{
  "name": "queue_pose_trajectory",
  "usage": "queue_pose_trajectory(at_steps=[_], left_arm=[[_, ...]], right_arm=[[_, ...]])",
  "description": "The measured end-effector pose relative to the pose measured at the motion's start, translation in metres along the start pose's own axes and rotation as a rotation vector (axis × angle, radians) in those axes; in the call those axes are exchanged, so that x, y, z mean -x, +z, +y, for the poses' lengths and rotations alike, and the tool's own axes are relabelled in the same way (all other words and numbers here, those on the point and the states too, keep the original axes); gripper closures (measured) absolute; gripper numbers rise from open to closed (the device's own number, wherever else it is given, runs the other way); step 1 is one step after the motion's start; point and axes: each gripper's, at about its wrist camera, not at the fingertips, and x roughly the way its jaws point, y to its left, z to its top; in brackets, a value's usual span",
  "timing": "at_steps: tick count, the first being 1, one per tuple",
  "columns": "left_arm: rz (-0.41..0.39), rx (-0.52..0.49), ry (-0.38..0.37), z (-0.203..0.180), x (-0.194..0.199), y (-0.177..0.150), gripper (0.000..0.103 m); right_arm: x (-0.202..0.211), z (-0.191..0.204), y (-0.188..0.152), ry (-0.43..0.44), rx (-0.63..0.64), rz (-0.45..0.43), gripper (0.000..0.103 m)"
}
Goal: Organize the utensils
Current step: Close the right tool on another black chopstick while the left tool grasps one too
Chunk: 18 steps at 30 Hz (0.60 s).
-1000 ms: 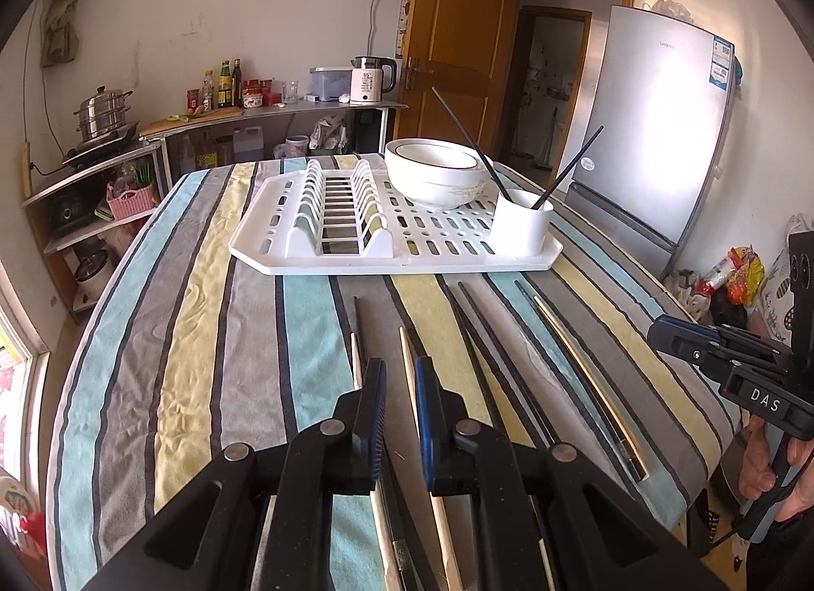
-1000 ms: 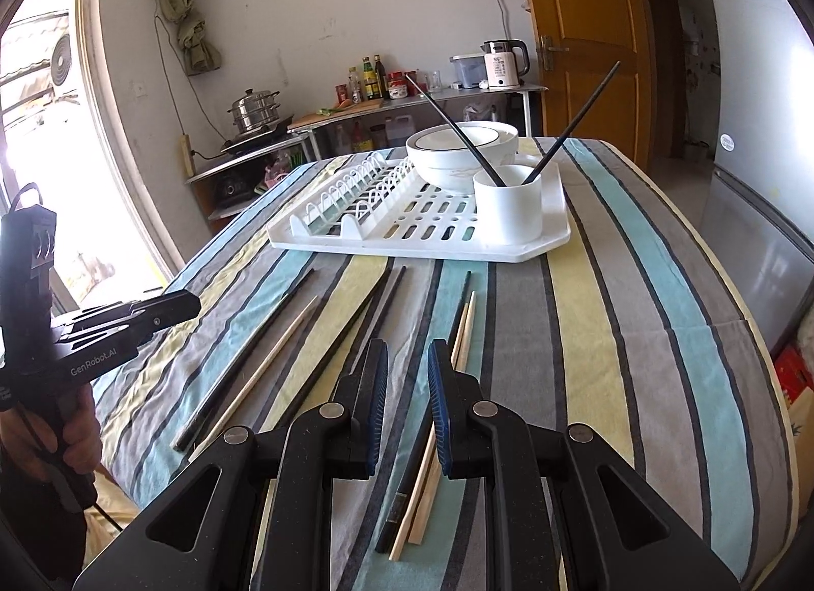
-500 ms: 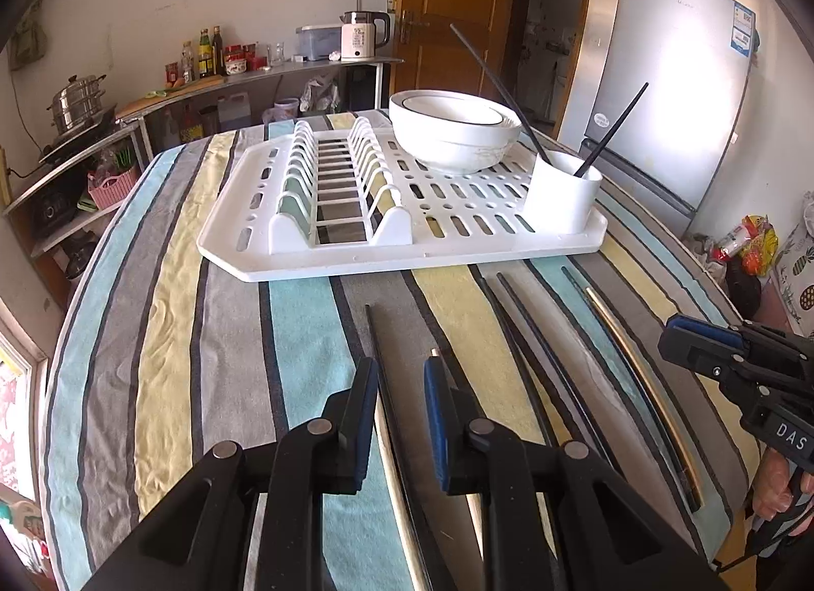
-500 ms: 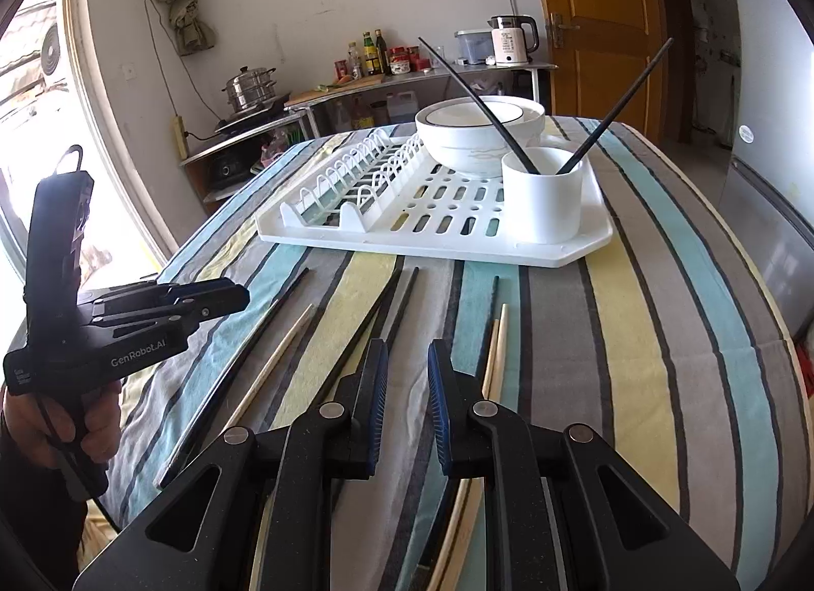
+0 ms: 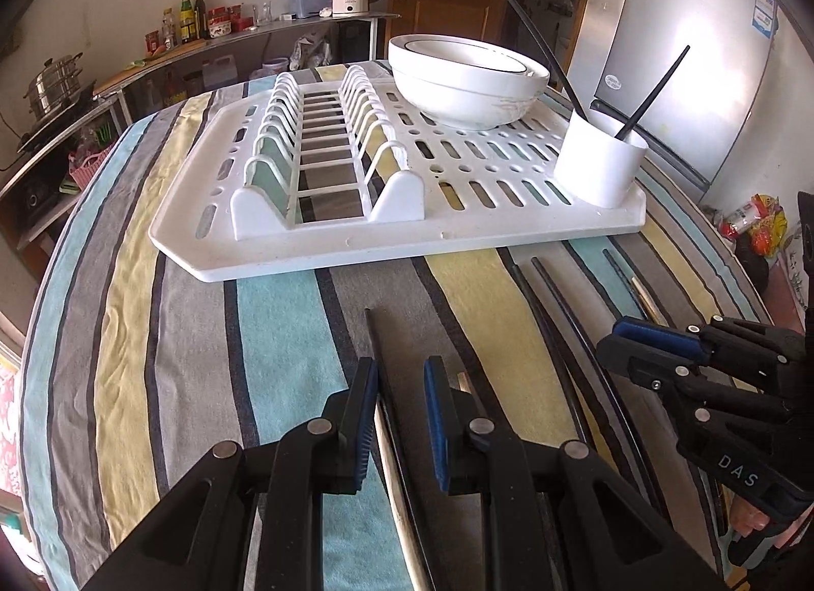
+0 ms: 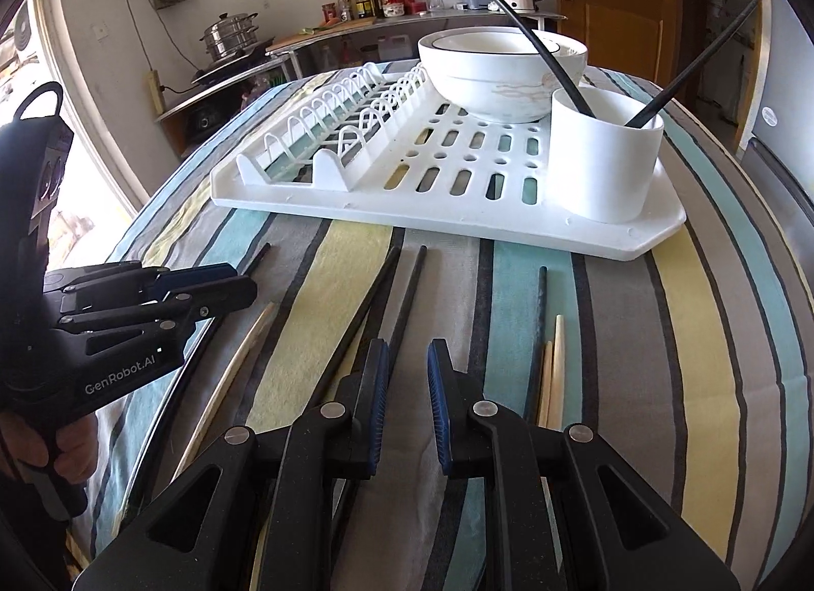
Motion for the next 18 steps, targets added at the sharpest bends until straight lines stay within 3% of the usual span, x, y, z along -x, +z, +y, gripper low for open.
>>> queue_pose_trajectory(at_steps=[7,18], left_arm=[[-0.002,-0.014,-0.044,-0.007,-0.003,0.003,0.085],[0.003,-0.067,0.04,-0.02,-0.006,0.002,0.085]], right_arm=[[-0.006,0.003,0.004,-0.008,0.029,0.012,0.087],[-0.012,0.003,0.015,-0.038,0.032,0.047,0.087]])
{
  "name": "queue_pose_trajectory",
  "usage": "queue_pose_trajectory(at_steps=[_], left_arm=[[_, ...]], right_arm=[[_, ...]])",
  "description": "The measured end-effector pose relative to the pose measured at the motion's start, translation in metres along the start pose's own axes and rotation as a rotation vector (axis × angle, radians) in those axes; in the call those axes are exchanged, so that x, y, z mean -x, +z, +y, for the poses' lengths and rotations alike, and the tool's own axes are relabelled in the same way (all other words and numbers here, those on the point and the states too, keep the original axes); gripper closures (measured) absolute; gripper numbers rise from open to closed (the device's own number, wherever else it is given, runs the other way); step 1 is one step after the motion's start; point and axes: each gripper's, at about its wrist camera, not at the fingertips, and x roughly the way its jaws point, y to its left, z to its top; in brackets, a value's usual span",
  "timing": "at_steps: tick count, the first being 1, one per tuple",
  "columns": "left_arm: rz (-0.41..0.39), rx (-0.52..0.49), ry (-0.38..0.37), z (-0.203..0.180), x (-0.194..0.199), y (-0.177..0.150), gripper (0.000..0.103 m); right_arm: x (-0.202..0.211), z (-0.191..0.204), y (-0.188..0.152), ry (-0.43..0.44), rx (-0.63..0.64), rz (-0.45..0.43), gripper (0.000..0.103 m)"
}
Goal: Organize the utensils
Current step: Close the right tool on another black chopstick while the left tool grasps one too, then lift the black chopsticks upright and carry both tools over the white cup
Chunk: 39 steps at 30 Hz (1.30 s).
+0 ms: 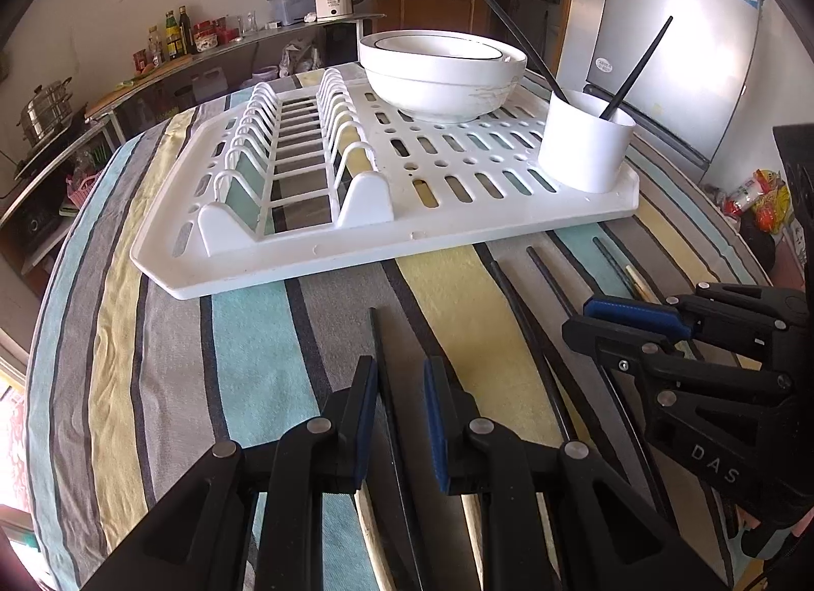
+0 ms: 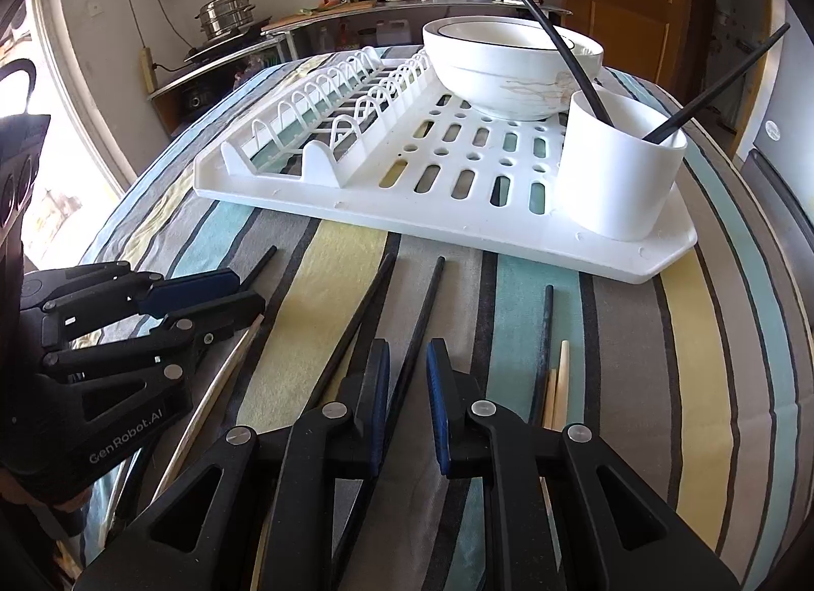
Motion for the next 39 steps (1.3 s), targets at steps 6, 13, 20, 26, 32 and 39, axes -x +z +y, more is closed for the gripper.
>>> queue_pose_trajectory(at_steps=[6,13,20,26,32,39], left_arm=[[-0.016,-0.006,0.021,-0.003,0.0,-0.002,0.092],[-0.007,0.028,-0.014,-0.003,0.002,0.002,0.099],[-0.098,0.037,-0.044,-0.005,0.04,0.012,0.099],[-0.188,0.049,-0.058,-0.002,0.083,0.02,0.099],[-0.28,0.059,-0.064,0.002,0.127,0.021,0.099],[-0.357,0.064,-0.061,0.003,0.166,0.016,0.099]], right_arm=[[-0.004,-0.002,0.004,0.001,-0.01,-0.004,0.096],[0.003,-0.006,0.006,0.031,-0.029,-0.025,0.098],[0.037,-0.012,0.007,0.061,-0.044,-0.109,0.098],[0.075,-0.017,0.007,0.094,-0.056,-0.201,0.098],[0.114,-0.019,0.005,0.112,-0.061,-0.291,0.098],[0.15,-0.021,-0.001,0.132,-0.055,-0.374,0.099]])
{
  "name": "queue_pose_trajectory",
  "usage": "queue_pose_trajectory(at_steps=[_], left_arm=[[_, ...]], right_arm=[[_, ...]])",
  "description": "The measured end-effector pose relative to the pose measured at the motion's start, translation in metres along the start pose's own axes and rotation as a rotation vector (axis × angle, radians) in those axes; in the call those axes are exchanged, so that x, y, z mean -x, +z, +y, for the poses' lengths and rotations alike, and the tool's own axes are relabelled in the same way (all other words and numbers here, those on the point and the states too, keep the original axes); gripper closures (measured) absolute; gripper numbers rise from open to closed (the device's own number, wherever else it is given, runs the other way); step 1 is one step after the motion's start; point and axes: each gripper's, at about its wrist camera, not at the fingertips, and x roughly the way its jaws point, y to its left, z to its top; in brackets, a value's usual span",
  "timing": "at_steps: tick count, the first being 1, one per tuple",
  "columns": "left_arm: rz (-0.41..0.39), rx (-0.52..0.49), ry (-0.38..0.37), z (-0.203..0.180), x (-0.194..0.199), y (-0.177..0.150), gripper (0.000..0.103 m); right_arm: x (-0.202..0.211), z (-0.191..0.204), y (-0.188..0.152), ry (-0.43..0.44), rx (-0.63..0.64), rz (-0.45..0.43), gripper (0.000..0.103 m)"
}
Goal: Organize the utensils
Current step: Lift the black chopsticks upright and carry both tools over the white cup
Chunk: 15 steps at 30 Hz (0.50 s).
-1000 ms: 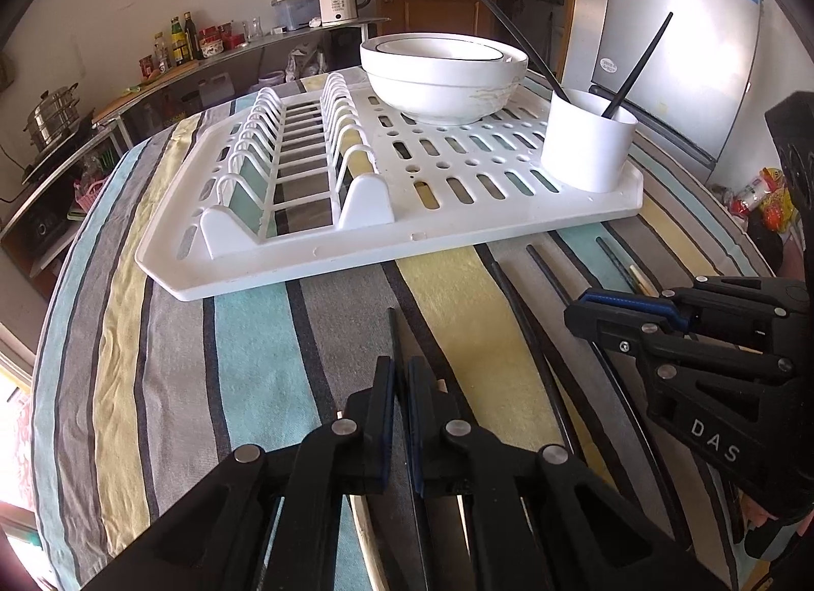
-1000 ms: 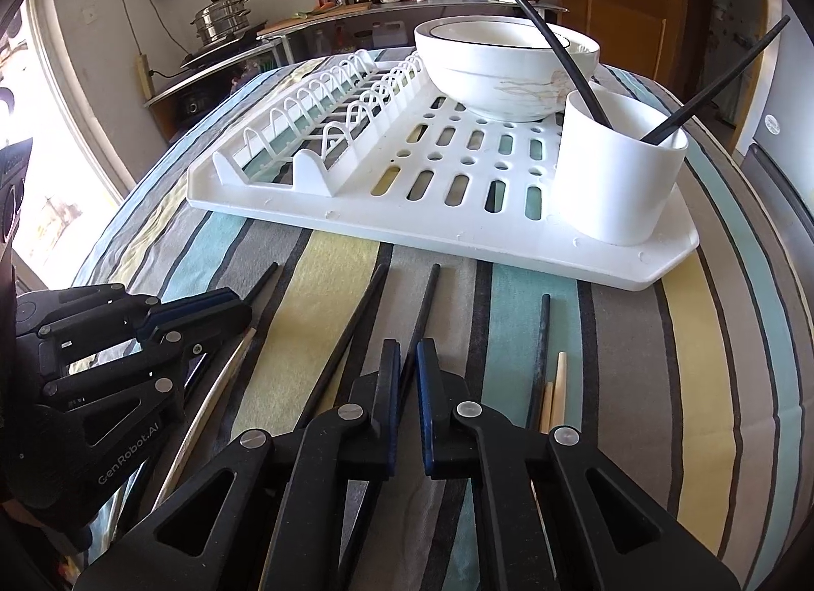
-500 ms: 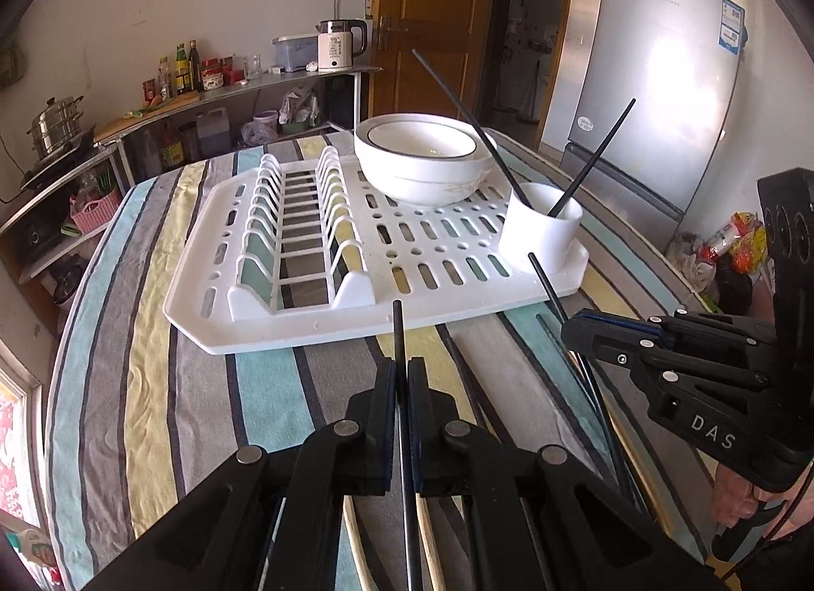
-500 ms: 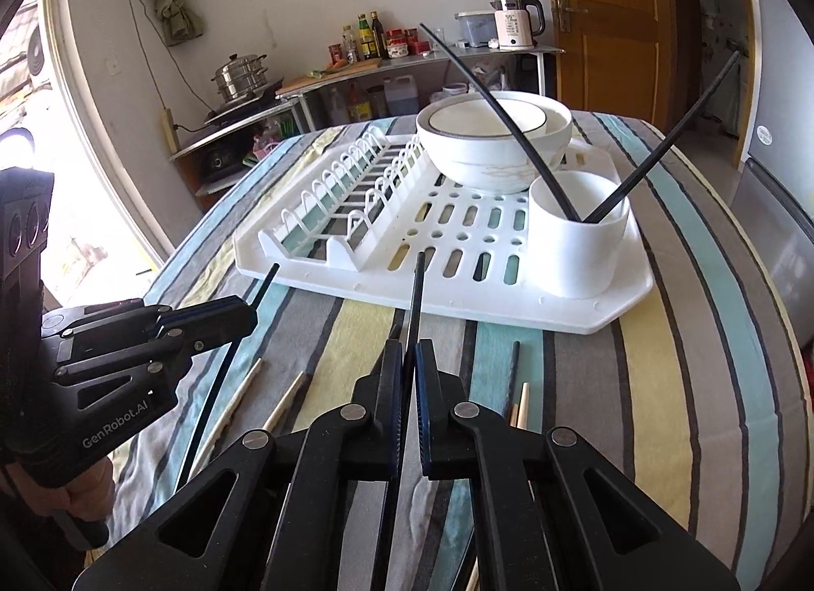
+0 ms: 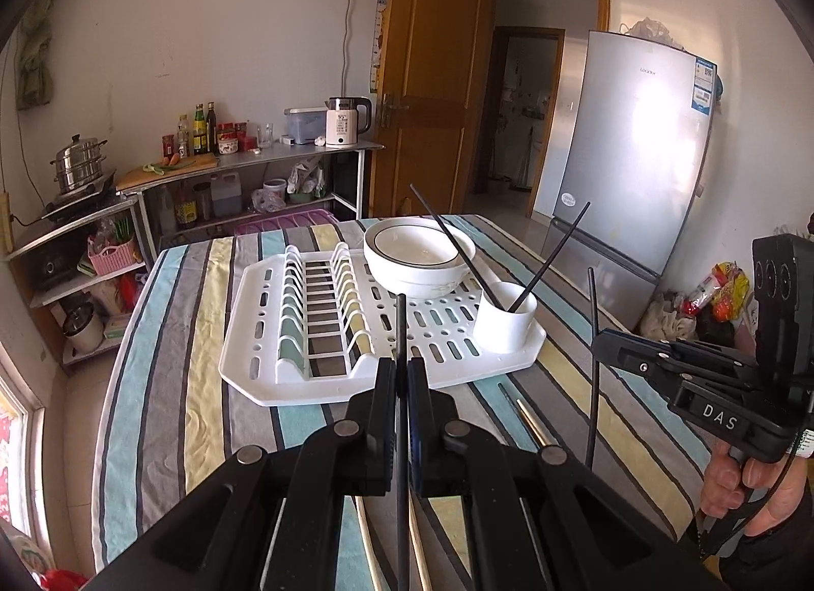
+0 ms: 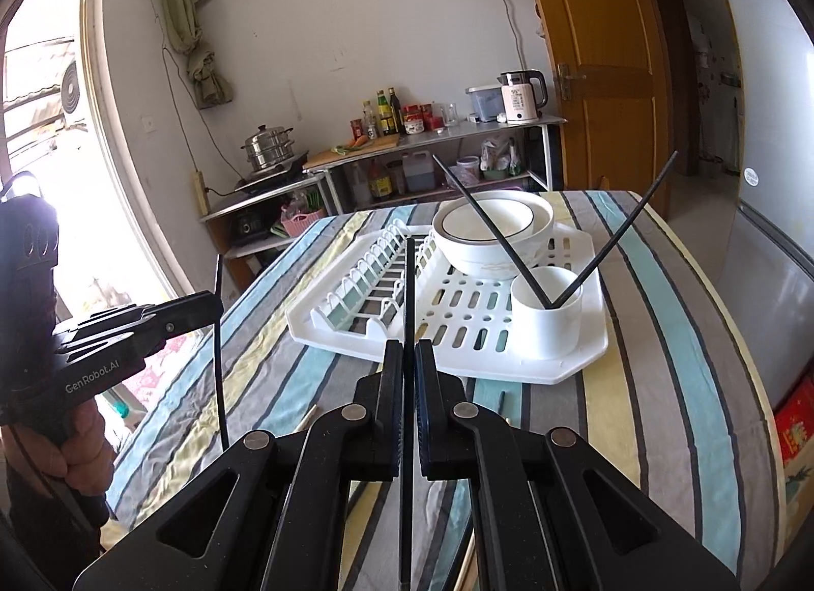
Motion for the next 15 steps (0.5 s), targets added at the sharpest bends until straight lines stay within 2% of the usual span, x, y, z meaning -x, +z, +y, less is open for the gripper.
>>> queue_pose_trajectory(at_steps=[15], left_arm=[[-0.075,0.019,0.001,-0.003,0.04,0.006,0.099]], right_arm=[[0.031,0.002,0.002,0.012,0.009,-0.073,0.099]])
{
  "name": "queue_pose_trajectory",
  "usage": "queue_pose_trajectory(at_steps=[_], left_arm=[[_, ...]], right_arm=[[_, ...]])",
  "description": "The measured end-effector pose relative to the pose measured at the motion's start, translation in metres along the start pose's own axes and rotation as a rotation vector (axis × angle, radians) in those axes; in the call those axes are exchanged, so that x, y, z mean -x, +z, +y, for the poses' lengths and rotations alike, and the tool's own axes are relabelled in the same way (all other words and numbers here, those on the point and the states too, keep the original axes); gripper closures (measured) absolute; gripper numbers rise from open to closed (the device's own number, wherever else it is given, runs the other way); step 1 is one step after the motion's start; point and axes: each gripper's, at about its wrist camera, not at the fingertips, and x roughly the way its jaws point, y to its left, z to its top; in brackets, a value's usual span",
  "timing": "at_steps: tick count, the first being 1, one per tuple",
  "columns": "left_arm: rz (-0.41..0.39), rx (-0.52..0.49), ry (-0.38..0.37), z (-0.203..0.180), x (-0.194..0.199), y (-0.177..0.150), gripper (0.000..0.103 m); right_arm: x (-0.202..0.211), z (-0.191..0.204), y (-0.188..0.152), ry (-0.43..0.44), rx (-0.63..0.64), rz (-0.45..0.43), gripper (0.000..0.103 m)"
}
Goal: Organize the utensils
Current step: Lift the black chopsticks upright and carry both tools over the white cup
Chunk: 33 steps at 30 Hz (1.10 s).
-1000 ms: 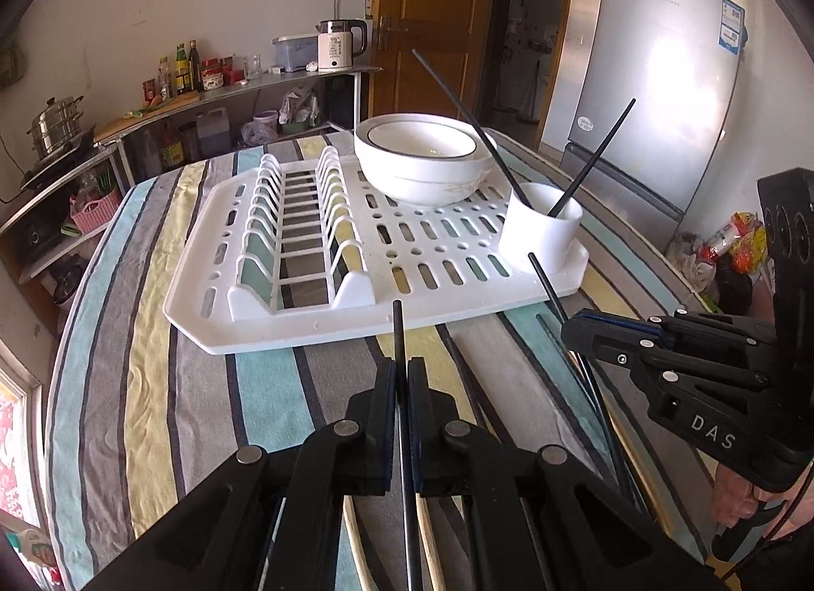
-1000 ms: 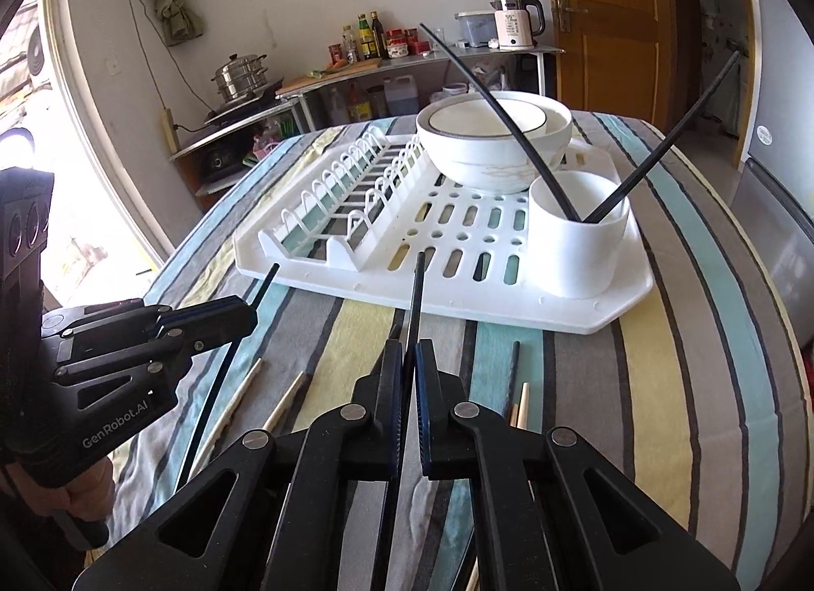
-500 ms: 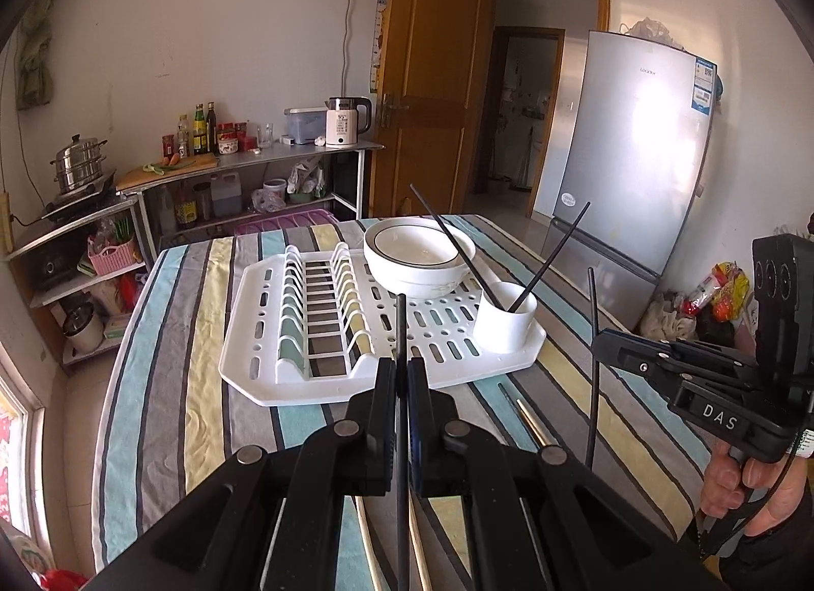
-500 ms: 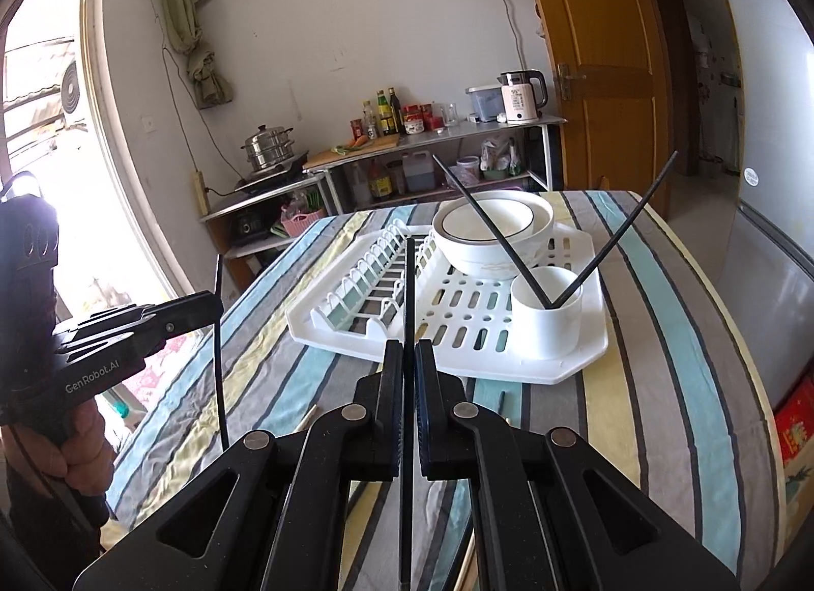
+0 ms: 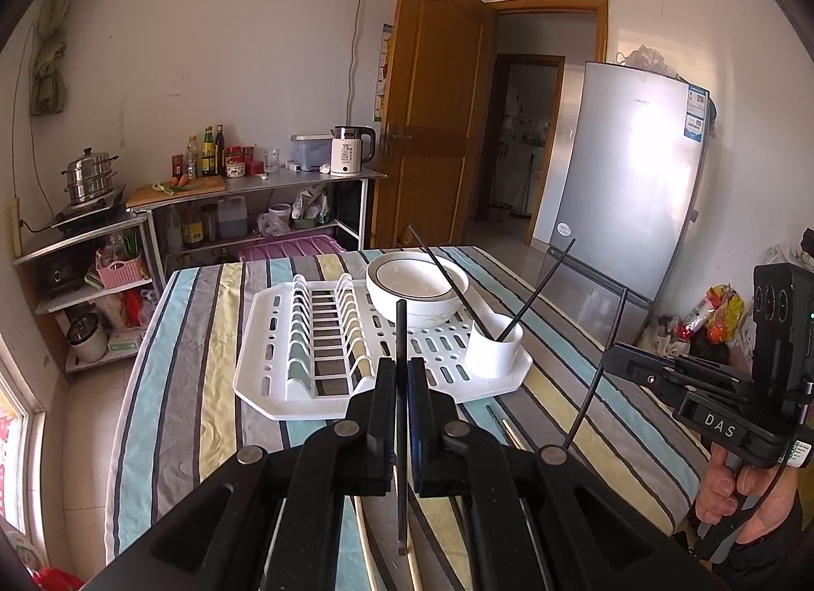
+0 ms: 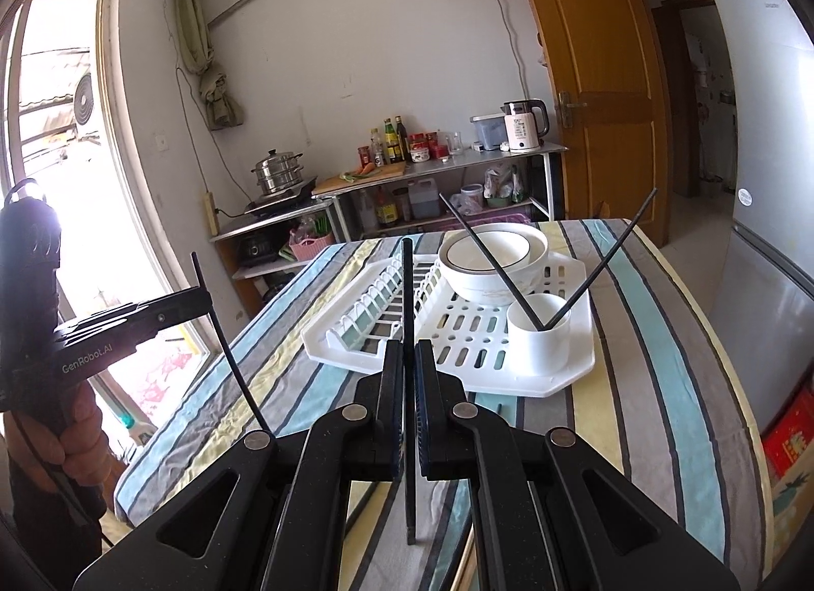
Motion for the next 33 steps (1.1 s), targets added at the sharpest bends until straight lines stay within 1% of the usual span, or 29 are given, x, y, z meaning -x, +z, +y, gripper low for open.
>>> queue_pose_trajectory(at_steps=[9,16,22,33], left_arm=[[-0.005,0.007,-0.008,0.001,-0.003,0.009,0.099],[-0.011,0.01,-0.025,-0.002,-0.008,0.024,0.099],[-0.007,-0.006,-0.049,-0.013,-0.021,0.045,0.099],[0.008,-0.03,-0.103,-0.042,-0.059,0.092,0.099]], right_arm=[[0.001,-0.003,0.006,-0.004,0.004,-0.015,0.099],[0.005,-0.006,0.016,-0.017,0.017,-0.034,0.099],[0.006,-0.015,0.029,-0.036,0.021,-0.05,0.099],[0.008,-0.041,0.059,-0.072,0.018,-0.071,0.099]])
